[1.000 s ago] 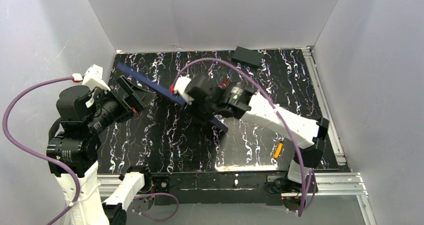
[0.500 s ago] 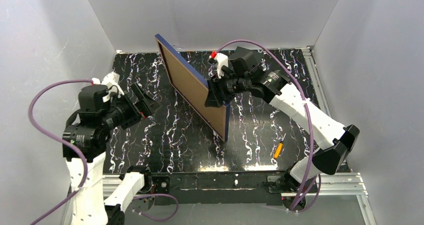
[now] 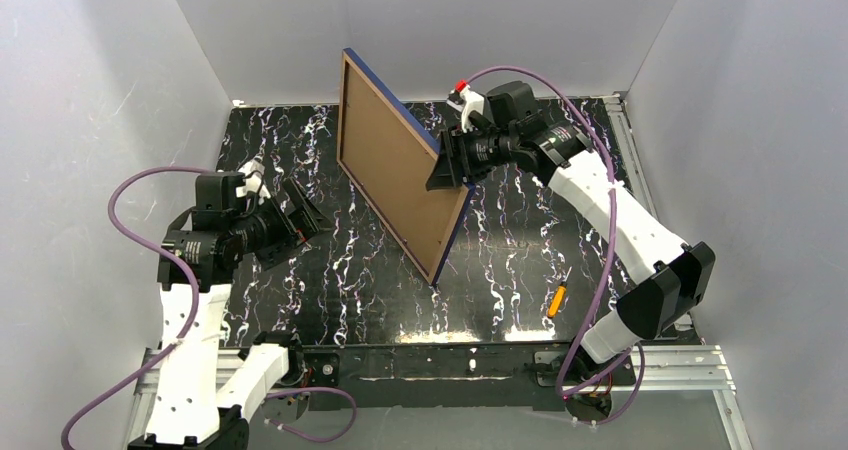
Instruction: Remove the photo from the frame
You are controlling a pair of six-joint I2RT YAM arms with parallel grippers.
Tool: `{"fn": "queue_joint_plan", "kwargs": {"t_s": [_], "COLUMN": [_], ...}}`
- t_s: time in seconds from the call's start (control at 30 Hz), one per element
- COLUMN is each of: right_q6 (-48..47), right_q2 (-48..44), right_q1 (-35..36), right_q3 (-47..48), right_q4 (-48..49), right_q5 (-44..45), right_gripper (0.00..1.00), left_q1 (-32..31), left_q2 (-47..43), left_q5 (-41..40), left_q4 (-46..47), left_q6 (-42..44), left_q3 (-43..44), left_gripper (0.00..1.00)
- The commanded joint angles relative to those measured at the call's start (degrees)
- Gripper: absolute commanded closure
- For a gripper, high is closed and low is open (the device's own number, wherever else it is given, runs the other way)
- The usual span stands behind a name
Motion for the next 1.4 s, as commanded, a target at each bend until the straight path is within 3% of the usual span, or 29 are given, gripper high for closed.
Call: {"fn": "queue_joint_plan", "kwargs": {"t_s": [0.0,0.2,0.93,1.13,1.37], "right_q6": [-3.6,-5.6,15.2,22.9,23.8], "right_q2": [1.9,2.6,14.0,18.2,22.9], "right_q1": [-0.5,-3.1,-4.0,-3.9,-3.9], "right_q3": [-2.9,-12.3,-25.6,-30.3,-31.9], "right_q4": [-5.0,6.1,40.7,56.2,59.1], "right_q5": [0.5,-5.9,-16.4,-19.0,-16.1], "right_gripper": [0.99,0.99,0.99,0.99,0.95], "left_q1": [-0.2,-0.3,-0.4,-0.4,-0.4], "left_q2": [0.7,1.2,0.8,0.6,0.5], "left_q5": [2.2,2.8,3.8,4.2,4.7], "left_q4": [-1.7,-2.3,-2.4,-1.3,0.0], "left_q6": [0.4,0.8,-0.1,-1.2,-2.2], "left_q3": [-1.3,-1.9,-10.1,-12.5,-15.2], "left_gripper": [0.02,0.02,0.02,0.02,0.02]}}
